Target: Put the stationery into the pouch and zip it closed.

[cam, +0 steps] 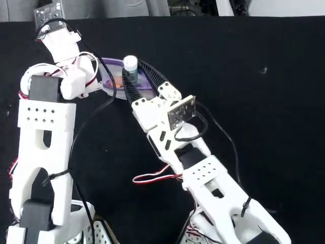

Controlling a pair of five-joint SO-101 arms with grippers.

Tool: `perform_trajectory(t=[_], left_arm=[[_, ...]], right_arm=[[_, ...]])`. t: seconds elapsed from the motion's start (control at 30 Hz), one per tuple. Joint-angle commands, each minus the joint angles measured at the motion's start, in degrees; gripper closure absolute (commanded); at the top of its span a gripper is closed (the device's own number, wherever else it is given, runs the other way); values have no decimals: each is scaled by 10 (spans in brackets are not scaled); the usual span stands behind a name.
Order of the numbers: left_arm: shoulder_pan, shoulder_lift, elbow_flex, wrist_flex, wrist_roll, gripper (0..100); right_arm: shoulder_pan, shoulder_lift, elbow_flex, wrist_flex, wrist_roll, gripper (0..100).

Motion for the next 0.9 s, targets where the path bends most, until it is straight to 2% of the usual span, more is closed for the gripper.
perform_trajectory(t=[0.0,0.07,0.13,0.23,0.33,0.6,0.73,0.87], left_arm=[[0,3,-7,-6,-4,970],[-1,3,-7,-6,-4,970],[-1,3,-7,-6,-4,970],[-1,4,-7,-7,-5,970],[-1,4,-5,-9,-5,970],[0,4,-4,-10,-5,970],[0,4,-3,-10,-5,970],[1,4,-3,-10,-5,970]], right_arm=[[17,14,-15,11,-6,694],[19,4,-17,11,-6,651],[26,-26,-13,18,11,677],[35,-101,-12,84,63,744],[64,-194,-14,184,76,787],[131,-443,-9,498,19,790],[119,-537,0,634,14,790],[72,-598,67,677,18,790]])
